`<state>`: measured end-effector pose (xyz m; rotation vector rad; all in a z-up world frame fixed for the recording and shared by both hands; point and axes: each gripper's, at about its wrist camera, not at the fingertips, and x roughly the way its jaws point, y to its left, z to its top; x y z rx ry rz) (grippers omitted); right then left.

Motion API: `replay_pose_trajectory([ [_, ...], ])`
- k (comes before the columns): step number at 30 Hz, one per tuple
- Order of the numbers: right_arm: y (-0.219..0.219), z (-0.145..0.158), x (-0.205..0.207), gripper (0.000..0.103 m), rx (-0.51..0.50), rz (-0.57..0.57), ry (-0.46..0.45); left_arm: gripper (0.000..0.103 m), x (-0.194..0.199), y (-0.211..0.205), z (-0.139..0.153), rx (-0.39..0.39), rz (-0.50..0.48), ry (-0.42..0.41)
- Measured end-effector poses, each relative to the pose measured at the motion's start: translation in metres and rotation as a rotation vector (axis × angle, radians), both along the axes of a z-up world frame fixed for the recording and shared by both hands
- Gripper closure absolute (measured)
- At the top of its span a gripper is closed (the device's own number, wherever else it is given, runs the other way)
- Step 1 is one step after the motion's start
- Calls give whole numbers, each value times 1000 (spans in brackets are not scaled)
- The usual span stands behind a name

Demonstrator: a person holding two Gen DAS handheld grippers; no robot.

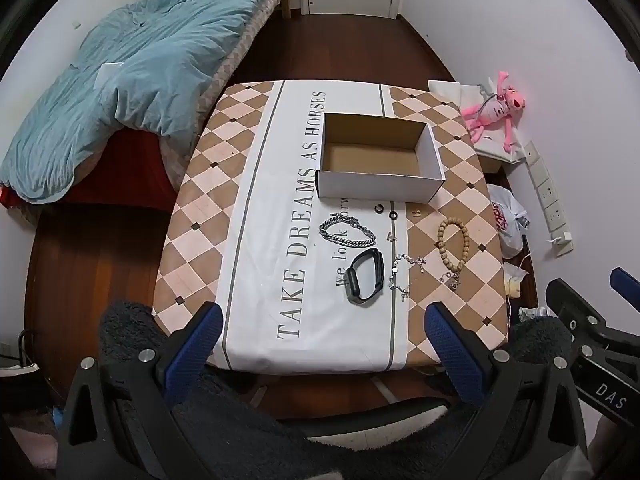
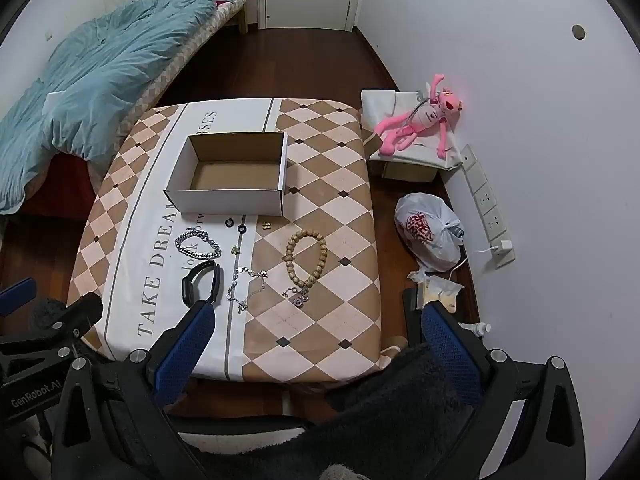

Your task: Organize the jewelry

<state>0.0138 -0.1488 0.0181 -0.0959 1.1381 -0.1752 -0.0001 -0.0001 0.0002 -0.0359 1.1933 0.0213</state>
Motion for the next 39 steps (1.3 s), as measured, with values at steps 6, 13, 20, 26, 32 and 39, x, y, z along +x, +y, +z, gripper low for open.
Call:
replay_pose_trajectory([
  [6,0,2,2,0,1,-1,-5,0,1,3,4,0,-4,-3],
  [13,2,0,2,0,2,0,-9,0,1,1,6,7,-3,-12],
  [20,1,3,2,0,4,0,-11,0,2,1,7,7,-3,-15],
  [26,1,4,3,0,5,1,-13,0,5,2,12,7,-3,-17],
  [32,1,4,4,0,6,-1,-14,0,6,2,18,10,-4,-27],
  [39,1,3,3,0,8,0,-15,0,5,2,16,11,-3,-31],
])
